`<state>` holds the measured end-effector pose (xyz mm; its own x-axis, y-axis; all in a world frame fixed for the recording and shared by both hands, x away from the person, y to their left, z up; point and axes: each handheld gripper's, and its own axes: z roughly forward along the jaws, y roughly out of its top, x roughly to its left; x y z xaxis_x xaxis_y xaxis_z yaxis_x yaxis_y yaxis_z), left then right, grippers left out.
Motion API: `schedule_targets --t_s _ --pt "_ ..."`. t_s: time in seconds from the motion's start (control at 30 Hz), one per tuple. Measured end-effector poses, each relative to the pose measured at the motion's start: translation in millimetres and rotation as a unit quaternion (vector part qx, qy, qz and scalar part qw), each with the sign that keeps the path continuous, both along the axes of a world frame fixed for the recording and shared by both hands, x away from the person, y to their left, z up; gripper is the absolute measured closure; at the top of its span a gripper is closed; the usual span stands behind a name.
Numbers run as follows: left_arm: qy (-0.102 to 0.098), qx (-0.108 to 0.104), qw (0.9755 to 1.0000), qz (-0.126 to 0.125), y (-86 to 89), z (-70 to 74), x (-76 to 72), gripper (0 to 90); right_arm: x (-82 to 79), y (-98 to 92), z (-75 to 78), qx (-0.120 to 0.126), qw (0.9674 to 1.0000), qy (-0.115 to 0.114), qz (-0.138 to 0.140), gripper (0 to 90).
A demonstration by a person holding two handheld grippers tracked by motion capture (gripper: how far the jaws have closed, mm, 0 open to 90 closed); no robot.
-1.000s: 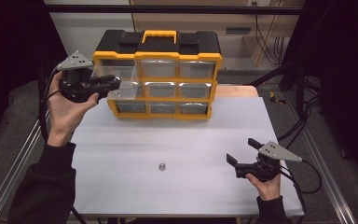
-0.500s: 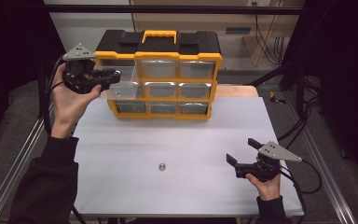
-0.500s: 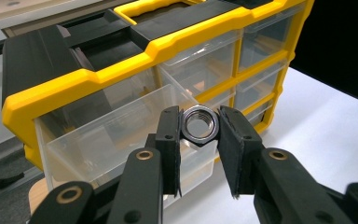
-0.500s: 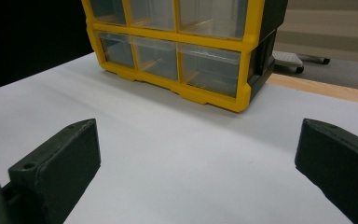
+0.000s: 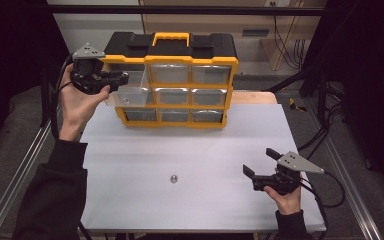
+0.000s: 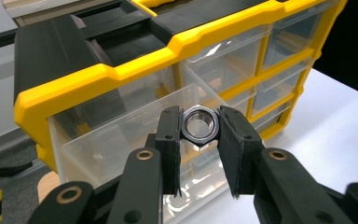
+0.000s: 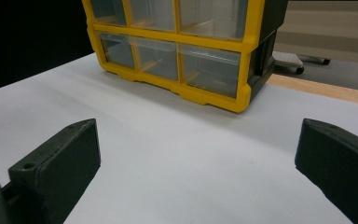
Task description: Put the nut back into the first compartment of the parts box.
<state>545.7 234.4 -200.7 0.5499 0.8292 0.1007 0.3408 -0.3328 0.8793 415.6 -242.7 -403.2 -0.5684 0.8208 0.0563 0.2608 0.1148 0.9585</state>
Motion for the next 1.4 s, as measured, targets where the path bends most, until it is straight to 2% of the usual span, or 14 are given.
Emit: schedule_targets --t_s 0.23,0.63,1.03,1.13,1.37,1.4 --pt "0.005 -0.009 1.0000 0.000 1.9 -2.7 5.3 69.9 -0.2 0.0 0.1 0.000 1.0000 0.001 0.000 0.5" --pt "0.007 0.009 0.9999 0.004 -2.5 -9.8 13.6 70.0 -0.3 0.0 0.2 0.001 1.0000 -0.001 0.001 0.5" --pt "0.015 0.006 0.9998 0.011 -3.5 -19.3 21.8 70.0 -0.2 -0.1 0.1 0.000 1.0000 -0.001 0.001 0.5" --pt "0.020 0.014 0.9996 0.013 -5.1 -21.1 23.7 69.9 -0.3 0.1 0.3 0.002 1.0000 0.001 0.000 0.5" --pt "0.022 0.005 0.9996 0.014 -7.2 -25.0 27.0 69.8 -0.8 -0.4 0.9 0.002 1.0000 0.001 0.000 0.5" --pt "0.024 0.009 0.9996 0.013 -6.8 -24.8 27.3 69.9 -0.6 -0.5 0.8 0.002 1.0000 0.000 0.002 0.5"
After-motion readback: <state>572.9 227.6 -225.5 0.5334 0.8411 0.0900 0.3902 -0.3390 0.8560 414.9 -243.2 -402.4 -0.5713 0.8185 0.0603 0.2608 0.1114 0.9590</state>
